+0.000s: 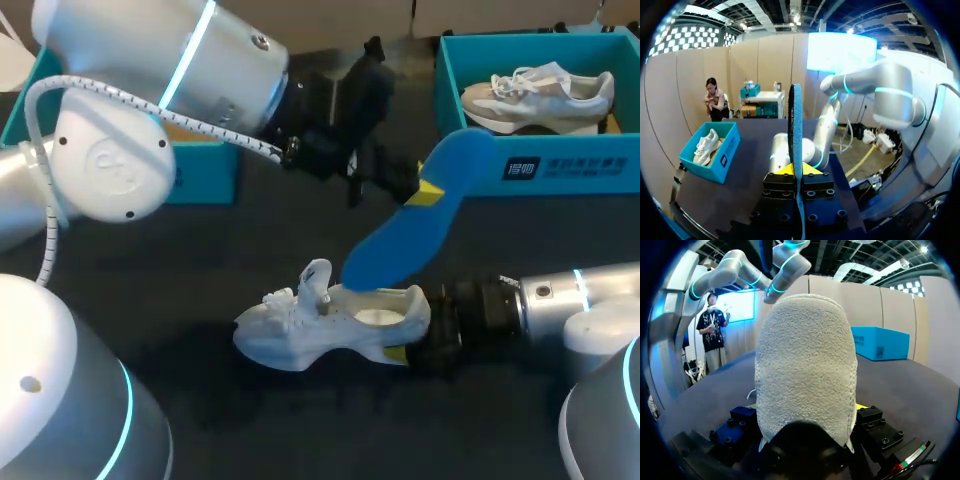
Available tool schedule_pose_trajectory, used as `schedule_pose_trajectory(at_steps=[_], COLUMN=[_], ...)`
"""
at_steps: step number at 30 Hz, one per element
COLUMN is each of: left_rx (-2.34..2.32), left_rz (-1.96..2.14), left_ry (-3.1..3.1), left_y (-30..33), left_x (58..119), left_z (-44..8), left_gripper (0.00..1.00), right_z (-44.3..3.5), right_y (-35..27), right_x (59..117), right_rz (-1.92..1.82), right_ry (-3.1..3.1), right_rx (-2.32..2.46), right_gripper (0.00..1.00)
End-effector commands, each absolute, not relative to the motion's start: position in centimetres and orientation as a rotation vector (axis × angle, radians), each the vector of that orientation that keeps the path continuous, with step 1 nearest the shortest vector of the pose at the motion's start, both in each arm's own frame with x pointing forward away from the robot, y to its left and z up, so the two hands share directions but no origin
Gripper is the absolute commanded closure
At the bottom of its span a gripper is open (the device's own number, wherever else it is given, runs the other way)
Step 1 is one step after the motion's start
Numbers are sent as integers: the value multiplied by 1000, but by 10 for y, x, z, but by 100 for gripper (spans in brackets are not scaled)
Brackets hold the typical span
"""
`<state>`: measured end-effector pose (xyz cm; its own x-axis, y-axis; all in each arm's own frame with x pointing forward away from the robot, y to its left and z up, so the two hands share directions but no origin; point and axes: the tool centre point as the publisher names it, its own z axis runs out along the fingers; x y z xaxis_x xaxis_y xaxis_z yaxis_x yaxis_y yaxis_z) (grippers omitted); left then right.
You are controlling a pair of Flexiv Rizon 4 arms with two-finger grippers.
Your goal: Take the shoe out of the shoebox, open the shoe tongue, remove and reinsert the insole, then place the shoe into the shoebox
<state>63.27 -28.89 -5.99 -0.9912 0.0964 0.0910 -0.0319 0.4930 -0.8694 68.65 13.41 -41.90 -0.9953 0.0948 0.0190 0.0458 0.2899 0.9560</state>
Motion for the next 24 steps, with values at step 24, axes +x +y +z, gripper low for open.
schedule_pose_trajectory(at_steps=[24], left_rx=[62], left_rz=[1745], left_ry=[-2269], left_y=[-218], left_x=[613], left_z=[36], left_gripper=[100], right_z=[-417], right_y=[135], right_x=[686], right_rz=[1834], right_ry=[2496], right_rx=[138], right_gripper=[100])
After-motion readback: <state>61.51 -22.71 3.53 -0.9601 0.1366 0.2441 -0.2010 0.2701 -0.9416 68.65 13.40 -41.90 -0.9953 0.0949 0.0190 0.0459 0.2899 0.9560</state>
